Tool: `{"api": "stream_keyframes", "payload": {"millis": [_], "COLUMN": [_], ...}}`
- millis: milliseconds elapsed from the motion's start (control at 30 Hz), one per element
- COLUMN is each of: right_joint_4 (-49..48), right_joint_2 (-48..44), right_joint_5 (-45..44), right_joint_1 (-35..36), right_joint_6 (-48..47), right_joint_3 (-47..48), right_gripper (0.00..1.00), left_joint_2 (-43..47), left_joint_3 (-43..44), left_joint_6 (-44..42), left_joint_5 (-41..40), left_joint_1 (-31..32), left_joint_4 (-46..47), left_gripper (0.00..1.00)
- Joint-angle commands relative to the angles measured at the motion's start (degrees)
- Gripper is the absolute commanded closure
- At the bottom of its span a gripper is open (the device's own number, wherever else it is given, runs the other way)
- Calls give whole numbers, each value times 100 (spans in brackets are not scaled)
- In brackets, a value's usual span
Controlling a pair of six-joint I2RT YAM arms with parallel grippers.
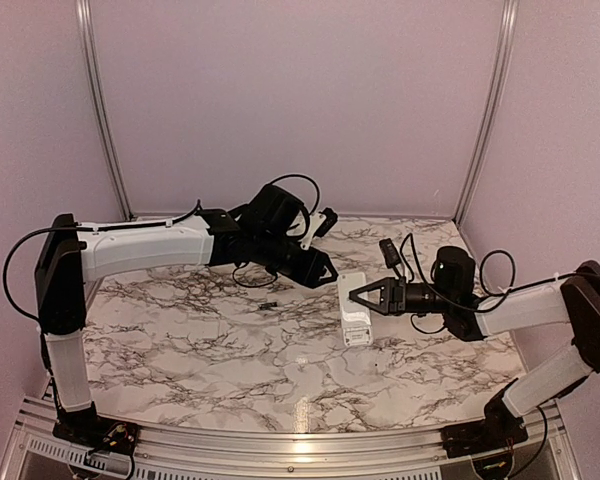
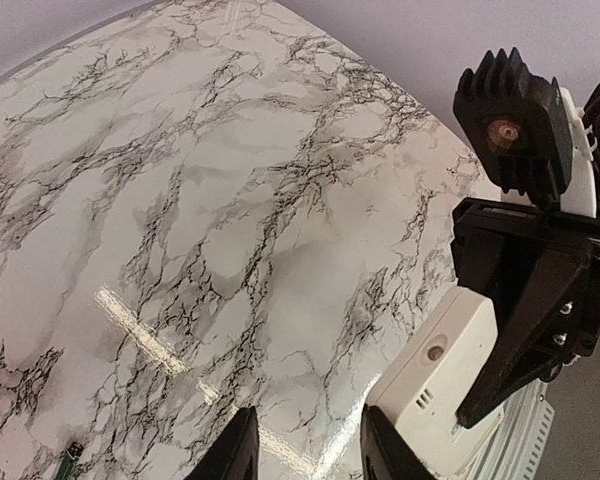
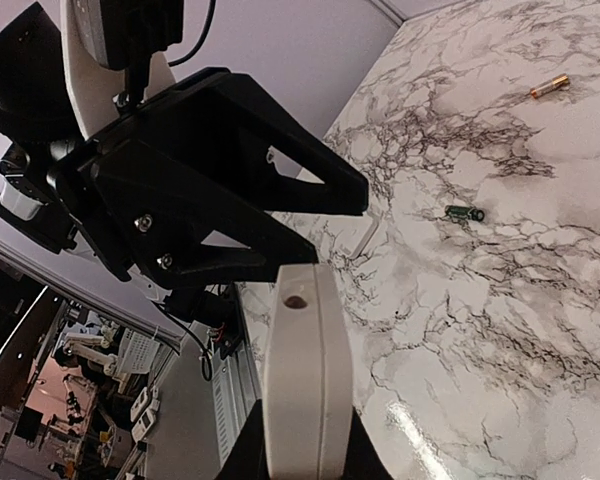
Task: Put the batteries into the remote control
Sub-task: Adjust the remote control without the battery cover.
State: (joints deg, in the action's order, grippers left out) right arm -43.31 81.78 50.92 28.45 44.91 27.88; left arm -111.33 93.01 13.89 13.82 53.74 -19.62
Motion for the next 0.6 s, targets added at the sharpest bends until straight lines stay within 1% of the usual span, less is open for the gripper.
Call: {"api": "stream_keyframes", "payload": {"millis": [0,67,133,300,433,567], "right_joint_4": [-159,-131,52,332,367,200], "right_joint_2": [91,22,-136,-509,-564,-412], "right_joint_5": [-41,-125,-200,-377,-421,-334], "right_joint_1": [135,116,49,-57,-76,-60], "right_joint_6": [-94,-117,-210,-378,-375,-245], "right_joint_3": [344,328,324,314,295,255], "right_gripper": [88,93,96,96,95,92], "left_joint_2": [-163,-165,-195,-58,-108,-170], "left_joint_3": [164,156,62,-519,-498,-166], "left_joint_6": [60,179,253,456,420,355], "left_joint_5": [531,559,389,130,131,131], "left_joint_1": [216,216,173,93,142,237], "left_joint_4": [236,231,72,207,130,73], "left_gripper": [63,63,64,64,64,63]}}
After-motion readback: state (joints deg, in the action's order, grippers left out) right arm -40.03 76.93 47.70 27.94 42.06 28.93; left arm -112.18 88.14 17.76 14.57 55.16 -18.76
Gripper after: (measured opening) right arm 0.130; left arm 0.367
